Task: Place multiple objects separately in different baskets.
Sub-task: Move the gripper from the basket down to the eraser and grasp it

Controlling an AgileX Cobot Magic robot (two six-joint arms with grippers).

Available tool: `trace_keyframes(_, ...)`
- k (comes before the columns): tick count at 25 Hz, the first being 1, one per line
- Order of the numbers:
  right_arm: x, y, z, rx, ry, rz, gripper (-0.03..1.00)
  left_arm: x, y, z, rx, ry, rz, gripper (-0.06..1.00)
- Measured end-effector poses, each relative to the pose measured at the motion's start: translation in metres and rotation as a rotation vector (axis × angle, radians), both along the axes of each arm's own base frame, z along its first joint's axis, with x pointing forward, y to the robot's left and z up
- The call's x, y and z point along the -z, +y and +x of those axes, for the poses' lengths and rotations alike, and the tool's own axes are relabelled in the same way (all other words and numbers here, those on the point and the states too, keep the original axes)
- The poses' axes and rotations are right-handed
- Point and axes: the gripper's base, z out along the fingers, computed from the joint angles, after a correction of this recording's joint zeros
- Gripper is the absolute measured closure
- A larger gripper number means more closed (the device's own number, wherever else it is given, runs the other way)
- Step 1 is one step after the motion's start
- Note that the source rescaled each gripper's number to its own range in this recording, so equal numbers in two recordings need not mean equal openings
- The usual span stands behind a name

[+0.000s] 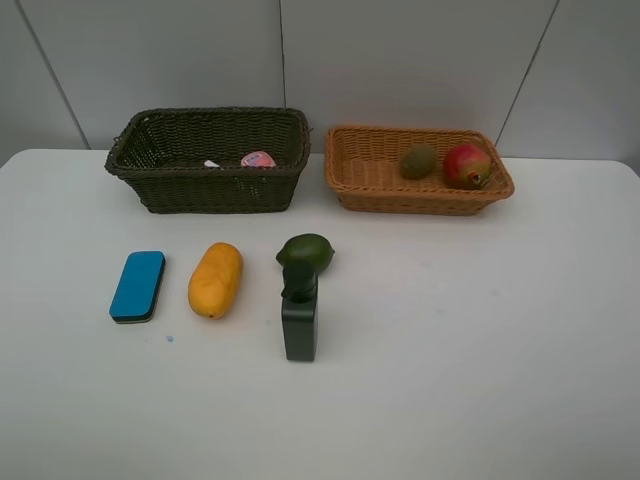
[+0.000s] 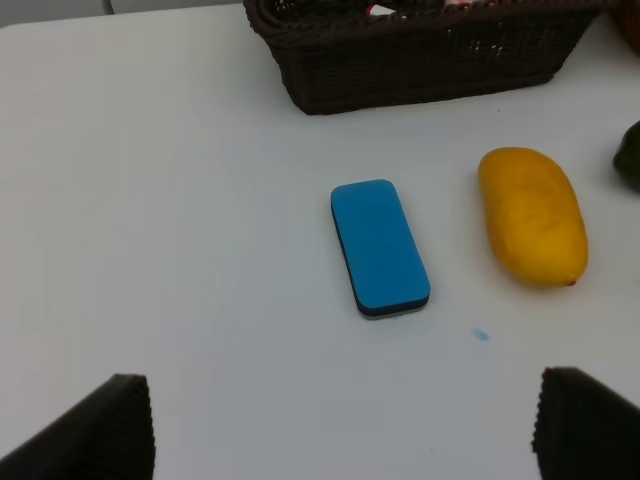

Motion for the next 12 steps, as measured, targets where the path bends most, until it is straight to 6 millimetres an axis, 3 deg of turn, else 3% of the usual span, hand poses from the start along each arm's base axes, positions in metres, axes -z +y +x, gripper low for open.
trace_keyframes(5, 0.0, 0.0, 0.0, 0.0, 0.0, 0.0, -0.03, -0.019, 0.0, 0.029, -0.004, 0.127, -0.006, -0.06)
trace_keyframes(12, 0.0, 0.0, 0.0, 0.0, 0.0, 0.001, -0.03, -0.015, 0.001, 0.088, -0.008, 0.307, -0.022, -0.06)
